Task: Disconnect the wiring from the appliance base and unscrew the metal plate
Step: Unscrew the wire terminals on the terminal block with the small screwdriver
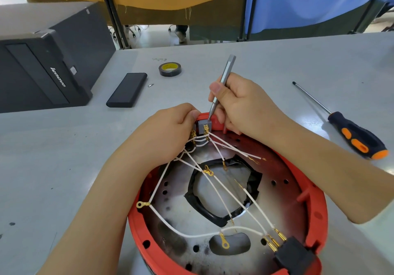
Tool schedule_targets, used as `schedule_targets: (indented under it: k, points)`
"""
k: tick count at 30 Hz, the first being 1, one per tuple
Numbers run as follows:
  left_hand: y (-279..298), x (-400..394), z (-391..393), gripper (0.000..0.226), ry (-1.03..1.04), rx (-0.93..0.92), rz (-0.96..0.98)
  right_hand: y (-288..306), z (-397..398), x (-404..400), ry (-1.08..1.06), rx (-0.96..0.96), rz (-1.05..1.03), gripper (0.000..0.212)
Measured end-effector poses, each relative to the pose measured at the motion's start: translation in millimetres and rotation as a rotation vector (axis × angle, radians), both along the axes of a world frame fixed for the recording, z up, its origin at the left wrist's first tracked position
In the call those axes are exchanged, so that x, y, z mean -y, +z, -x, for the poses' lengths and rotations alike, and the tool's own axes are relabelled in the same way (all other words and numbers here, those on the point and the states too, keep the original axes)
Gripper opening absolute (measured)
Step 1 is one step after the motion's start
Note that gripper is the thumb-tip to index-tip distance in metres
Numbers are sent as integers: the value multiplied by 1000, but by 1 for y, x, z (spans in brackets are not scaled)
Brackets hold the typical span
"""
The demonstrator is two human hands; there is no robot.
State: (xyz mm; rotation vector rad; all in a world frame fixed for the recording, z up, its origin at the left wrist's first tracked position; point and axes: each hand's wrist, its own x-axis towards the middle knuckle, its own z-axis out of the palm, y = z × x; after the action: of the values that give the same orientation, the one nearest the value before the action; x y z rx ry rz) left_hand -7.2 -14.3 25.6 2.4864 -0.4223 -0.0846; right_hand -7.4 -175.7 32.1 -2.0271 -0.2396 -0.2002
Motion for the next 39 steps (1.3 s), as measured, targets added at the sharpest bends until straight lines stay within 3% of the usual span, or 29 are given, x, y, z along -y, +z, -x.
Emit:
schedule_targets:
  k: [2, 6, 14, 26, 33, 39]
  points:
    - [0, 0, 0, 28, -1, 0, 0, 0, 1, 0, 11, 2, -16, 25]
    - [-1, 0, 0, 28, 0, 13, -9, -1, 1, -1, 6, 42, 147, 24]
    - [-1, 0, 0, 28, -3, 24, -21, 0, 3, -2, -5, 69, 171, 24]
    - [-1, 0, 1, 29, -4, 9, -6, 7, -7, -4, 41, -98, 158, 27]
    - [0, 0, 1, 30, -9, 16, -21, 0, 4, 0, 9, 80, 98, 24]
    - [0, 0, 1, 27, -13, 24, -26, -1, 6, -3, 75, 123, 213, 20]
